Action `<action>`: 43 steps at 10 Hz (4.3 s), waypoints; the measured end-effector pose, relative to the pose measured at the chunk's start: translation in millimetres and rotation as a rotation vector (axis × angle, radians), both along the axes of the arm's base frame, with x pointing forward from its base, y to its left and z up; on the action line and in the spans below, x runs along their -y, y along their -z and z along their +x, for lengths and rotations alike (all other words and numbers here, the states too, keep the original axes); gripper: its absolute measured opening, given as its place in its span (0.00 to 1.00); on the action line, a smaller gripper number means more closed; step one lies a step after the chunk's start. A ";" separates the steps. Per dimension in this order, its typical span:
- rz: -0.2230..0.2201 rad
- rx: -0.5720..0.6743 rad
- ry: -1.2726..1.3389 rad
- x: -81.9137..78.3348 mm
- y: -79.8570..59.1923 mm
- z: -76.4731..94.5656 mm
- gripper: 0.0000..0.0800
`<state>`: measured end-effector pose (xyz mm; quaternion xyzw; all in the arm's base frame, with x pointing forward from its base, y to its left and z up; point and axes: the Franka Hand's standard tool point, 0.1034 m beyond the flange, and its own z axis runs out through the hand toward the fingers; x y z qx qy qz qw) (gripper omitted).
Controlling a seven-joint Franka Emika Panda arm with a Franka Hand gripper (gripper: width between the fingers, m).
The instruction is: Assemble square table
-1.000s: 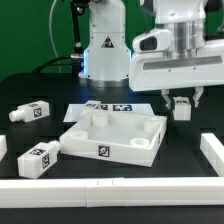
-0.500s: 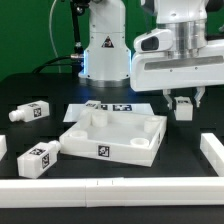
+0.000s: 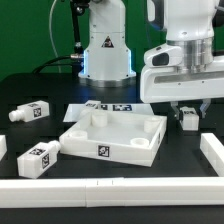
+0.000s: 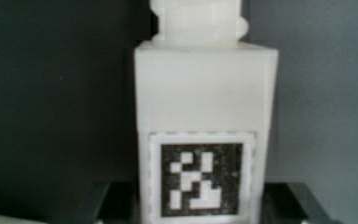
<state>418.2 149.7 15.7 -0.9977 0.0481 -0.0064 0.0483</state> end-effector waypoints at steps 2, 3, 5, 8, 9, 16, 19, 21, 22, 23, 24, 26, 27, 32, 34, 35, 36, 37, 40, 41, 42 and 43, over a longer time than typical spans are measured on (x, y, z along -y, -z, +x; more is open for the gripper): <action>0.000 0.000 0.000 0.0 0.0 0.0 0.36; 0.000 0.002 0.000 0.3 -1.4 0.9 0.50; 0.004 -0.045 0.009 11.1 -26.0 5.0 0.67; 0.022 -0.043 -0.004 55.7 -63.8 38.2 0.81; 0.019 -0.047 0.023 52.4 -59.9 34.4 0.81; 0.067 -0.067 0.104 146.1 -71.0 47.4 0.81; 0.066 -0.073 0.110 140.5 -69.9 46.5 0.81; 0.066 -0.093 0.194 149.6 -59.8 47.1 0.81; 0.090 -0.085 0.274 167.3 -47.3 47.6 0.81; 0.080 -0.060 0.261 184.8 -36.0 46.3 0.81; 0.069 -0.037 0.217 202.2 -25.7 43.0 0.81; 0.071 -0.028 0.189 212.8 -25.5 42.2 0.81; 0.071 -0.030 0.188 212.4 -24.9 41.8 0.81; 0.032 -0.033 0.249 221.8 -2.8 37.2 0.81; 0.004 -0.014 0.228 232.3 7.8 33.4 0.81; 0.003 -0.016 0.229 233.5 9.2 32.4 0.81; 0.004 -0.016 0.228 233.0 9.1 32.5 0.81; 0.004 -0.016 0.229 233.1 9.2 32.4 0.69; 0.006 -0.018 0.238 230.5 8.9 32.9 0.27; 0.011 -0.019 0.274 220.0 6.5 36.2 0.27; 0.018 -0.019 0.307 205.3 3.7 42.1 0.08; 0.025 -0.017 0.311 194.4 0.6 48.8 0.08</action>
Offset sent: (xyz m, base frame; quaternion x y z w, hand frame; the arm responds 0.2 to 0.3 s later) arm 0.0029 -0.0137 0.0394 0.0154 -0.0512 0.0278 0.9982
